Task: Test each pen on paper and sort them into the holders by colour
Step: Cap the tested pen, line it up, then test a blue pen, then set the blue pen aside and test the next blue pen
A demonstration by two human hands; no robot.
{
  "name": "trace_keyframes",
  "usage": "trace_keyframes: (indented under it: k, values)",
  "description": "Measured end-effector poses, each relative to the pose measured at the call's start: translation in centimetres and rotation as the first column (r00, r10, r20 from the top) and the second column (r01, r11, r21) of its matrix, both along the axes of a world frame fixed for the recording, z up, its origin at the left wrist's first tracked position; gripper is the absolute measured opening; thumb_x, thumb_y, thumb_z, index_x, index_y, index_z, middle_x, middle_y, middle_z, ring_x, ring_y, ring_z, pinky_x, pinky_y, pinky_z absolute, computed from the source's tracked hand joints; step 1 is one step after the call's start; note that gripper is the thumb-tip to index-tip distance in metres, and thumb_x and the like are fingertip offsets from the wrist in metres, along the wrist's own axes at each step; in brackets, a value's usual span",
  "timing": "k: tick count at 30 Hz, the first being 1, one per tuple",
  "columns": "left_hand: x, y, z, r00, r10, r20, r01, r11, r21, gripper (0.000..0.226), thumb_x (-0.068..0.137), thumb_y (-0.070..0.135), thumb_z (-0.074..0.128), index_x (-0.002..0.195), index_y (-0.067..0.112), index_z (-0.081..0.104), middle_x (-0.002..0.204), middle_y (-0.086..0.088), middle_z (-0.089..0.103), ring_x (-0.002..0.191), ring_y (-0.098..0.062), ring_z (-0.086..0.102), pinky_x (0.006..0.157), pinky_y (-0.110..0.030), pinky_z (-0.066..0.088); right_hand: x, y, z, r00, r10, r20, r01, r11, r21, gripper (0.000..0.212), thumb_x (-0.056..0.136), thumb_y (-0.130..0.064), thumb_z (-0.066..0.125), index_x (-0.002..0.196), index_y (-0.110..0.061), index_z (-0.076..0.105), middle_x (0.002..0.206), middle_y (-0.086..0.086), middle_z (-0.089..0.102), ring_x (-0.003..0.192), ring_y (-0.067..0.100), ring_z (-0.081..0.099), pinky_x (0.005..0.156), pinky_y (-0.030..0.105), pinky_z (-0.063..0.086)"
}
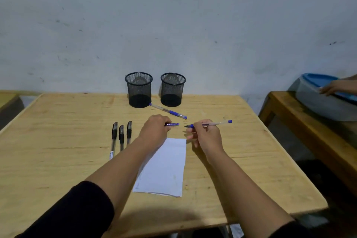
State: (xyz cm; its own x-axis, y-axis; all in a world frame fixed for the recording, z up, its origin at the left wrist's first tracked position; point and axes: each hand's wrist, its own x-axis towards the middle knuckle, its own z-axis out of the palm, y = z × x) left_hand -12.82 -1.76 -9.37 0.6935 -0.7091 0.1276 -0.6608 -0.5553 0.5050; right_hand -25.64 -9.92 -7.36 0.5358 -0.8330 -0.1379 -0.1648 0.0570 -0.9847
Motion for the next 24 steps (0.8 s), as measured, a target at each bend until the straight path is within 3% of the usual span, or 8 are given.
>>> trace_keyframes:
  k: [4, 8, 14, 19, 24]
  values:
    - [0.2, -0.2, -0.2, 0.999, 0.031, -0.006, -0.031, 0.999, -0.039, 0.017, 0.087, 0.019, 0.059, 0.103, 0.017, 0.065, 0.099, -0.006, 0.064, 0.082, -0.016, 0.050, 0.069, -0.028, 0.041, 0.2, -0.4, 0.0, 1.000, 0.015, -0.015, -0.016, 0.998, -0.056, 0.009, 0.091, -0.016, 0.055, 0.085, -0.012, 0.061, 0.072, 0.006, 0.069, 0.051, 0.012, 0.058, 0.039, 0.018, 0.042]
    - [-0.1, 0.1, 0.1, 0.994, 0.024, -0.109, -0.043, 0.984, -0.175, 0.016, 0.086, 0.020, 0.060, 0.101, 0.017, 0.067, 0.091, -0.003, 0.067, 0.079, -0.015, 0.057, 0.068, -0.027, 0.047, 0.3, -0.6, 0.4, 1.000, 0.006, 0.022, -0.005, 1.000, -0.028, 0.009, 0.088, -0.013, 0.058, 0.081, -0.010, 0.063, 0.064, 0.004, 0.061, 0.041, 0.003, 0.049, 0.040, 0.016, 0.042]
    - [-0.7, 0.5, 1.3, 0.978, -0.042, -0.206, -0.035, 0.933, -0.357, 0.013, 0.086, 0.013, 0.059, 0.095, 0.014, 0.069, 0.086, 0.000, 0.069, 0.077, -0.009, 0.059, 0.060, -0.001, 0.038, 0.5, -0.6, 0.8, 0.994, 0.022, 0.110, -0.021, 1.000, -0.014, 0.010, 0.086, -0.010, 0.059, 0.076, -0.011, 0.061, 0.064, 0.004, 0.062, 0.040, 0.005, 0.047, 0.037, 0.014, 0.036]
    - [-1.0, 0.7, 2.2, 0.973, -0.065, -0.223, -0.026, 0.924, -0.381, 0.013, 0.086, 0.010, 0.060, 0.094, 0.014, 0.069, 0.081, 0.001, 0.066, 0.068, 0.002, 0.053, 0.059, 0.003, 0.035, 0.3, -0.6, 1.3, 0.981, 0.020, 0.195, -0.021, 1.000, 0.000, 0.014, 0.086, -0.007, 0.058, 0.073, -0.013, 0.060, 0.064, 0.004, 0.062, 0.040, 0.005, 0.046, 0.038, 0.015, 0.035]
    - [-1.4, 1.0, 2.9, 0.976, -0.073, -0.203, -0.008, 0.928, -0.373, 0.013, 0.086, 0.010, 0.060, 0.094, 0.013, 0.070, 0.080, 0.001, 0.065, 0.067, 0.000, 0.052, 0.058, 0.003, 0.034, 0.1, -0.5, 2.0, 0.977, 0.058, 0.204, -0.058, 0.998, -0.007, 0.014, 0.086, -0.008, 0.059, 0.073, -0.012, 0.060, 0.063, 0.003, 0.062, 0.040, 0.005, 0.045, 0.038, 0.016, 0.034]
